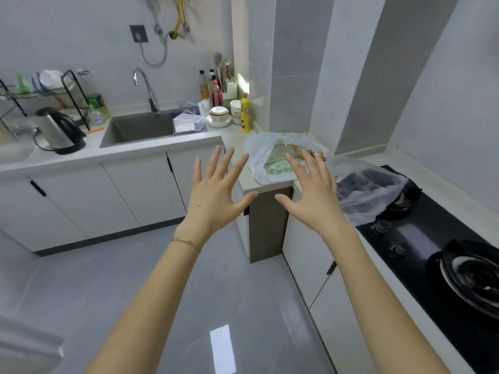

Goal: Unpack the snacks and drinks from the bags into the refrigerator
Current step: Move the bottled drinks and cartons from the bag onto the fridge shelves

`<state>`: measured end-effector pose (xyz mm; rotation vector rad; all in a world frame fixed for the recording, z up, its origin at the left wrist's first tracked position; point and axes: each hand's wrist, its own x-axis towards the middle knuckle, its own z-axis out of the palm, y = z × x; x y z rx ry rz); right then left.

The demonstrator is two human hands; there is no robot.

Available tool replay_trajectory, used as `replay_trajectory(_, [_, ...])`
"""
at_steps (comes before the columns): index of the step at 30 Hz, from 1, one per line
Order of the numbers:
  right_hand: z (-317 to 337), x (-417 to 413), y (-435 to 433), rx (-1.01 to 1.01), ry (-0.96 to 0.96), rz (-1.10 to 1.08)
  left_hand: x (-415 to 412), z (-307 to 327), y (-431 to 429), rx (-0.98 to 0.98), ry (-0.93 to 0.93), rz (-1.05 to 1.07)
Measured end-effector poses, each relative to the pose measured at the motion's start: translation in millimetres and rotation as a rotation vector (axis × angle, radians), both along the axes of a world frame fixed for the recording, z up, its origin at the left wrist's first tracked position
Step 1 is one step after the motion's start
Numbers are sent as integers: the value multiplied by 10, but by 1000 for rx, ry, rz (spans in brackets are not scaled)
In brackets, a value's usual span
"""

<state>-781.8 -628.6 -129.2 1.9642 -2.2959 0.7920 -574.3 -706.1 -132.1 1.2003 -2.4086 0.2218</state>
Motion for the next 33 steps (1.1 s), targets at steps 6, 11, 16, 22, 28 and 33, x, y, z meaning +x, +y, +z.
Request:
replay_trajectory(6, [-211, -594, -534, 69, 11, -23, -590, -189, -536, 58, 36, -40])
replay_trajectory(11, [-447, -951, -1065, 141, -6, -69, -974, -437, -1134, 131, 25, -97])
replay_trajectory(16, [-686, -1244, -1664, 184, -3, -115, -1339, -721, -1829, 178, -16, -151])
replay_trajectory(22, [-832, -1552, -2258, 195, -33, -207, -1851, -915, -2661, 236, -92, -245])
replay_trajectory(28, [-1011, -1968, -2683, 231, -64, -266, -2403, -1090, -3234, 271, -105, -346])
replay_trajectory(33, [-1210, -2414, -3150, 273, -54, -265, -2838, -1259, -3650, 300, -140, -364])
